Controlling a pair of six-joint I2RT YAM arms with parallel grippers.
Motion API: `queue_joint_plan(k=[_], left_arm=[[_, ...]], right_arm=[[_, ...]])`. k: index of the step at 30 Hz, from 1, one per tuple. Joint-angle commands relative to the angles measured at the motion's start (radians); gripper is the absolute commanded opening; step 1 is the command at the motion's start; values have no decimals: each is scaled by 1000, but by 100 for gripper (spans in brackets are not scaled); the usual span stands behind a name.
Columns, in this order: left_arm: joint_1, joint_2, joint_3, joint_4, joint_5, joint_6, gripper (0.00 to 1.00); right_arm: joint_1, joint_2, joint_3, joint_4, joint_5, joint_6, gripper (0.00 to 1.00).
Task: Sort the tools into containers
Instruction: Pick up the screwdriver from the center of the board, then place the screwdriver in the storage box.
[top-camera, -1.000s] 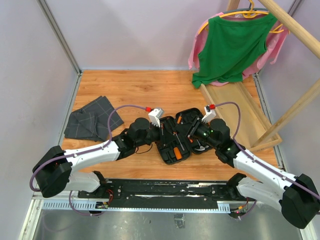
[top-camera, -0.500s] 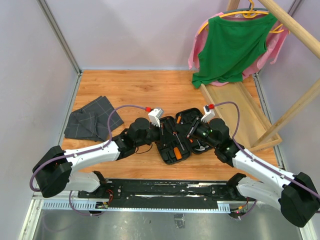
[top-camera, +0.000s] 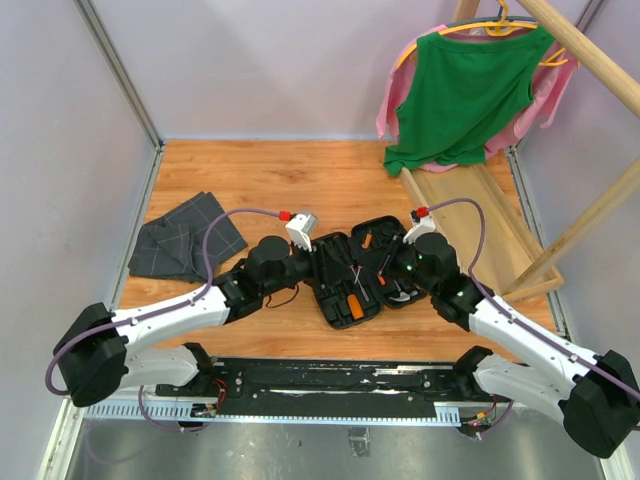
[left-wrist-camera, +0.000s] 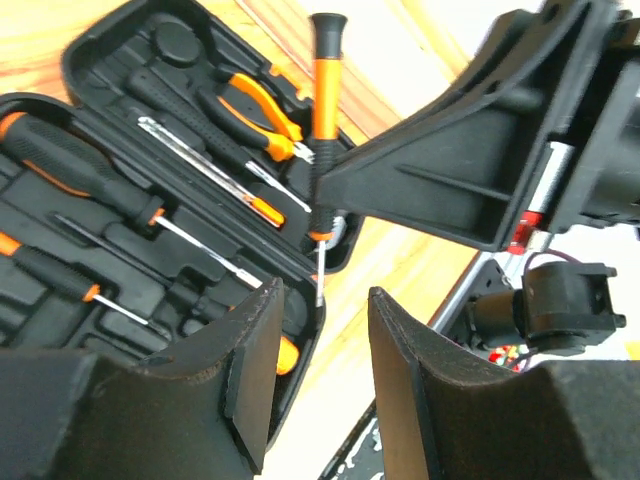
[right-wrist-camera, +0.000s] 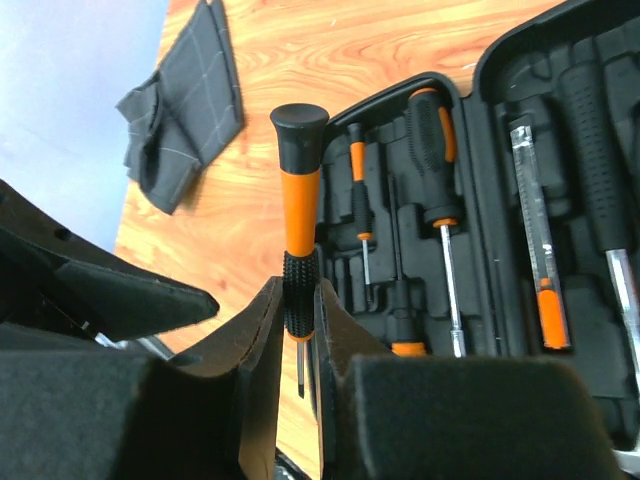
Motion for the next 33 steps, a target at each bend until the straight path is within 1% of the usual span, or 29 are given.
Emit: queue_joint_plan(k=[1,4,6,12,16,23,28,31,33], left_arm=[[49,-18,-13,-53,-70,42,44],[99,-3,-14,-97,-108,59,43],[137,5,-17,-114,-122,67,44],[288,9,-44,-83,-97,57,43],[374,33,-44,-49,-85,68,40],[510,126,-16,-24,-109,57,42],[532,180,4,-37,-216,55,46],[532,180,-36,15,-226,59,46],[532,171,-73,45,-231,57,48]], right_arm=[[-14,3,98,-162,59,-182,1],[-14,37,137,-215,15,-257,1],[-13,56,147,-219,-19,-294,1],[-12,151,200,-224,-121,-340,1],[-2,267,265,-241,-185,-323,1],[61,503,454,-338,-240,-355,1],[87,648,587,-413,-253,-399,1],[100,729,665,-470,-259,-436,1],[109,781,712,-516,-255,-455,1]])
